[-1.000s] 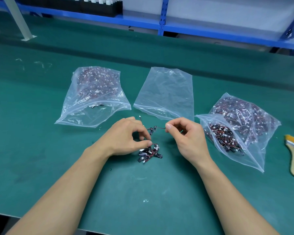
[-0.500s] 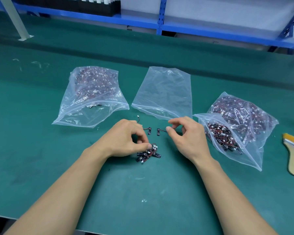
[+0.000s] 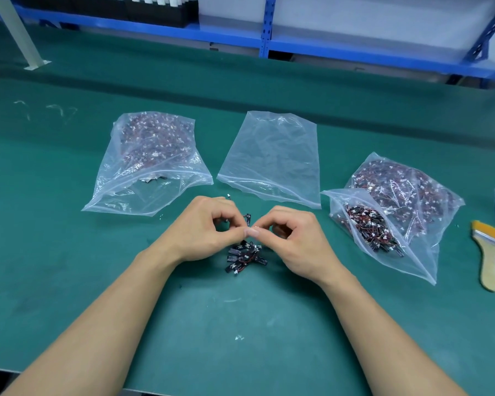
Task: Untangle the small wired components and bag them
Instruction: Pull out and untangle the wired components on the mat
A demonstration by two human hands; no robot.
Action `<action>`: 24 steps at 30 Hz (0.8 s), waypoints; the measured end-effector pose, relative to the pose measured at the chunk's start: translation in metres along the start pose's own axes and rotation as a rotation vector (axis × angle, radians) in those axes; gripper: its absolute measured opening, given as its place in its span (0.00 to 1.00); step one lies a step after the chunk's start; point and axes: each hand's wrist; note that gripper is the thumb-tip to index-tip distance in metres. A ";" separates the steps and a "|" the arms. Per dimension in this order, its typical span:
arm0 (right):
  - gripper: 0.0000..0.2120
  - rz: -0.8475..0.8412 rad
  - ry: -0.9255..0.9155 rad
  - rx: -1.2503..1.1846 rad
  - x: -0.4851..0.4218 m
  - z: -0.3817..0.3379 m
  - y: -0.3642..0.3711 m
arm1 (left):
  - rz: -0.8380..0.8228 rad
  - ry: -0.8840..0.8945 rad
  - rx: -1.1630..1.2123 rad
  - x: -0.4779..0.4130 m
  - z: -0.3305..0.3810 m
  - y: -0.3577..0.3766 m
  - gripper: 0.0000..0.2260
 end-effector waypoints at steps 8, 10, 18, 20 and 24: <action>0.07 0.263 0.120 -0.015 -0.003 0.008 -0.028 | 0.156 -0.065 0.026 -0.002 -0.006 -0.001 0.07; 0.07 0.305 0.139 0.061 -0.002 0.013 -0.038 | 0.229 -0.100 -0.027 -0.003 -0.011 -0.003 0.06; 0.09 0.331 0.214 0.339 0.001 0.035 -0.058 | 0.309 -0.139 -0.171 -0.007 -0.020 -0.003 0.06; 0.10 0.310 0.233 0.376 0.001 0.037 -0.058 | 0.308 -0.141 -0.176 -0.006 -0.021 -0.003 0.06; 0.08 0.307 0.267 0.401 0.001 0.038 -0.060 | 0.308 -0.144 -0.174 -0.006 -0.021 -0.002 0.06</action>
Point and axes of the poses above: each hand's wrist, its own x-axis away from the middle knuckle, its own y-axis out of the palm, z = x × y, and after that the axes turned 2 degrees about -z, right-handed
